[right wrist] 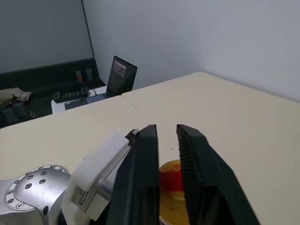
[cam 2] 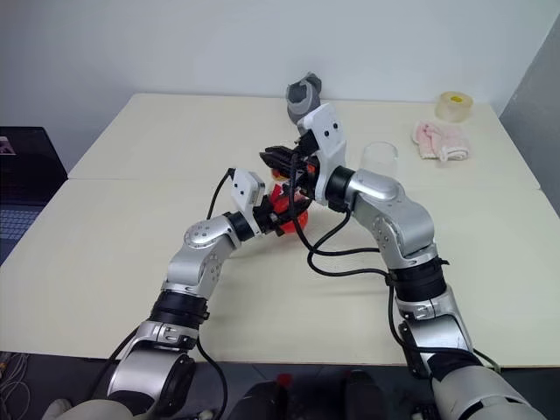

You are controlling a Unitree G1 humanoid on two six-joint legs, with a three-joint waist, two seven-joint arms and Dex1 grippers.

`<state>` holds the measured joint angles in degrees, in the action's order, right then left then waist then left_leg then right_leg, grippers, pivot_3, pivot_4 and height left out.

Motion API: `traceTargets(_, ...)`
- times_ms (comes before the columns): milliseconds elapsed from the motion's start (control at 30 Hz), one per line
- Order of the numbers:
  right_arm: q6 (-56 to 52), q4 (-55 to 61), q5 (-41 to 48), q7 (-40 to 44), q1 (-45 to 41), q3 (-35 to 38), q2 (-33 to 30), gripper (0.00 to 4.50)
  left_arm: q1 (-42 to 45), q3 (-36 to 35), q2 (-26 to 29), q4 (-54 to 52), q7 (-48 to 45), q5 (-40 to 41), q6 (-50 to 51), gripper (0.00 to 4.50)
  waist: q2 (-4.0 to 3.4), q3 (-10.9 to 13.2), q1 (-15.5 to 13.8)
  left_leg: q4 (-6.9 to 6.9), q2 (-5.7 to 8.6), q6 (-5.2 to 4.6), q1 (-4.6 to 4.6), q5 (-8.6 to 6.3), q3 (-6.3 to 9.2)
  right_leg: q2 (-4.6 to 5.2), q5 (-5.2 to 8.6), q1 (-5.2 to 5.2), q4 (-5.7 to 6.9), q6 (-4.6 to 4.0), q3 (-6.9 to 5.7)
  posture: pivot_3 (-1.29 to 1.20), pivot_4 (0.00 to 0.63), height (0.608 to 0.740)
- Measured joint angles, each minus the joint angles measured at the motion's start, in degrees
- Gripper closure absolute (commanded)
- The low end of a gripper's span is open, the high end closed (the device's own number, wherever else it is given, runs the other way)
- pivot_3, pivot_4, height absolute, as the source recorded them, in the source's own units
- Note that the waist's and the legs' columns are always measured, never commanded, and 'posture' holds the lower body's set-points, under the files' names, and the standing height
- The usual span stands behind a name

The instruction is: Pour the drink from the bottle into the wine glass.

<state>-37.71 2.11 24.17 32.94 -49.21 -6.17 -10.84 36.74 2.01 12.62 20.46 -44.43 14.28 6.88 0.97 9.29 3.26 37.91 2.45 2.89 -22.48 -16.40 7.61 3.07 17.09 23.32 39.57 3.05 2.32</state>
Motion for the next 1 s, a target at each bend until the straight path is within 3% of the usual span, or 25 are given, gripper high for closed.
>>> traceTargets(133, 0.3, -0.36, -0.39, 0.52, -0.86, 0.3, -0.17, 1.42, 0.08, -0.03, 0.0, 0.0, 0.01, 0.0, 0.0, 2.55, 0.0, 0.0, 0.0, 0.0, 0.0, 0.0, 0.0, 0.0, 0.0, 0.0, 0.0, 0.01, 0.01, 0.0, 0.0, 0.0, 0.15, 0.74)
traceTargets(700, 1.18, -2.02, -2.63, 1.96, -0.65, -0.87, -0.31, 1.41, 1.25, -0.11, -0.58, 0.0, 0.16, 0.01, -0.01, 2.55, 0.0, 0.0, 0.01, 0.0, 0.0, 0.0, 0.0, 0.0, -0.01, 0.01, 0.0, 0.01, 0.02, 0.0, 0.0, 0.0, 0.15, 0.74)
traceTargets(800, 1.47, -2.48, -2.63, 1.99, -0.66, -0.78, -0.08, 2.0, 1.12, -0.11, -0.57, -0.19, 0.17, 0.01, 0.03, 2.55, 0.0, 0.0, 0.01, 0.0, 0.0, 0.0, 0.0, 0.0, -0.01, 0.01, 0.0, 0.02, 0.02, 0.0, 0.0, 0.0, 0.15, 0.74)
traceTargets(900, 2.02, -2.74, -2.64, 1.99, -0.66, -0.24, -0.02, 3.03, 1.08, -0.13, -0.53, -0.81, 0.12, 0.07, 0.1, 2.55, 0.0, 0.0, 0.01, 0.01, 0.0, 0.0, -0.01, 0.0, -0.01, 0.01, 0.0, 0.02, 0.02, 0.0, 0.01, 0.0, 0.15, 0.74)
traceTargets(1000, 2.31, -2.98, -2.71, 1.99, -0.66, -0.21, 0.03, 3.21, 1.08, -0.13, -0.56, -0.91, 0.19, 0.08, 0.33, 2.58, 0.0, 0.0, 0.02, 0.0, 0.0, 0.0, 0.0, 0.0, -0.01, 0.01, 0.0, 0.02, 0.03, 0.0, 0.0, 0.0, 0.15, 0.74)
